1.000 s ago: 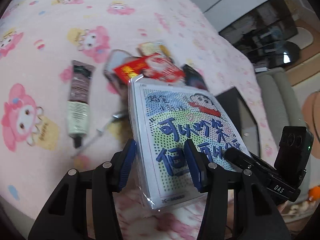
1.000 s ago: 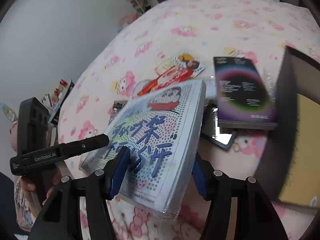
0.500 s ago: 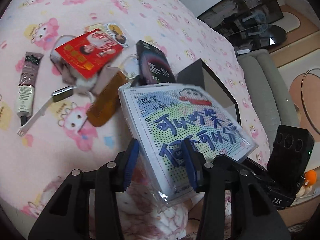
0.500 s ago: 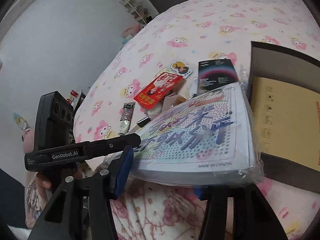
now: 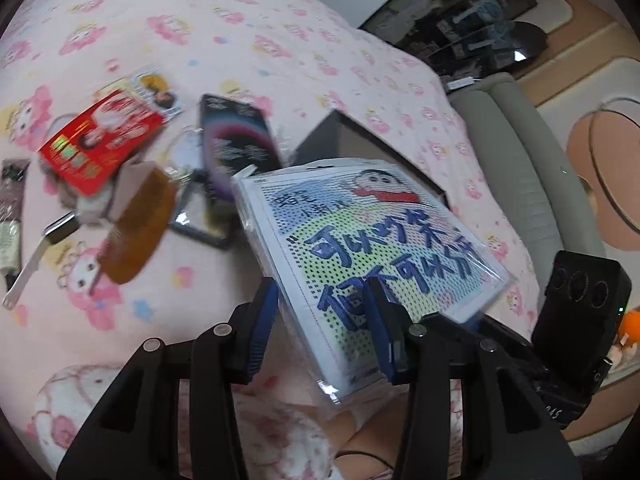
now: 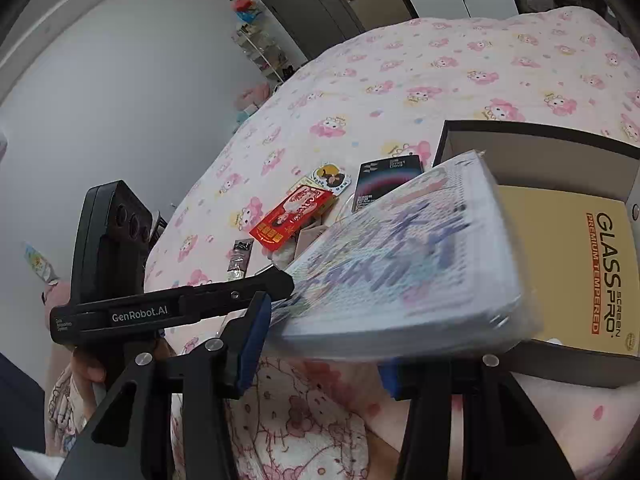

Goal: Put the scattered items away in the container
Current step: 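Lift the bead-art kit and carry it over the black box with the left gripper, then lower the bead-art kit into the black box and open the left gripper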

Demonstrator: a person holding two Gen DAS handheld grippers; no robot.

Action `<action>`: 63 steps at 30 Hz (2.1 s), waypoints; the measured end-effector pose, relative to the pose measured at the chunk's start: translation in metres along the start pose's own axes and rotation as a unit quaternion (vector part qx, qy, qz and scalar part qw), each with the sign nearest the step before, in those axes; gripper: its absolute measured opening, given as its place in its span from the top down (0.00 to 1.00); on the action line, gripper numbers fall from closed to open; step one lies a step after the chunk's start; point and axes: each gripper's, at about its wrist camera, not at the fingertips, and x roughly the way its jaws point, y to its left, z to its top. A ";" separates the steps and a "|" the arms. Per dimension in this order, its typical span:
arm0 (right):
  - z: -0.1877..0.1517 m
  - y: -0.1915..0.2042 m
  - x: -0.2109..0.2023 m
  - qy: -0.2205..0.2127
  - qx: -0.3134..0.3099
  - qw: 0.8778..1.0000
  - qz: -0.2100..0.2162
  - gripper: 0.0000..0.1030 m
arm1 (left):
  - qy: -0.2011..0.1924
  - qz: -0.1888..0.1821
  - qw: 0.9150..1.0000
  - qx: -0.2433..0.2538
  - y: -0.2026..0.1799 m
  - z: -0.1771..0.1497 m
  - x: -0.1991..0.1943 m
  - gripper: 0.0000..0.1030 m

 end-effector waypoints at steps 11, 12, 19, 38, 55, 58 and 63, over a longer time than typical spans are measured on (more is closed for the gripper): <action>-0.013 -0.063 -0.019 0.001 0.065 0.997 -0.037 0.56 | 0.048 -0.001 0.998 0.044 -0.046 0.007 0.057 0.57; -0.014 -0.073 -0.018 0.009 0.082 0.996 -0.042 0.56 | 0.054 0.002 0.997 0.051 -0.050 0.007 0.063 0.57; 0.006 -0.114 -0.014 0.023 0.112 0.990 -0.086 0.55 | 0.096 0.000 0.992 0.078 -0.078 0.015 0.108 0.60; 0.063 -0.232 0.036 0.119 0.156 0.968 -0.157 0.56 | 0.071 0.106 0.987 0.099 -0.092 0.022 0.110 0.60; 0.055 -0.230 0.024 0.092 0.177 0.969 -0.144 0.56 | 0.049 0.162 0.981 0.090 -0.107 0.053 0.143 0.62; 0.057 -0.238 0.024 0.086 0.169 0.965 -0.182 0.56 | 0.066 0.165 0.979 0.097 -0.103 0.042 0.145 0.61; 0.055 -0.243 0.046 0.127 0.182 0.962 -0.157 0.56 | 0.034 0.187 0.976 0.110 -0.112 0.028 0.129 0.61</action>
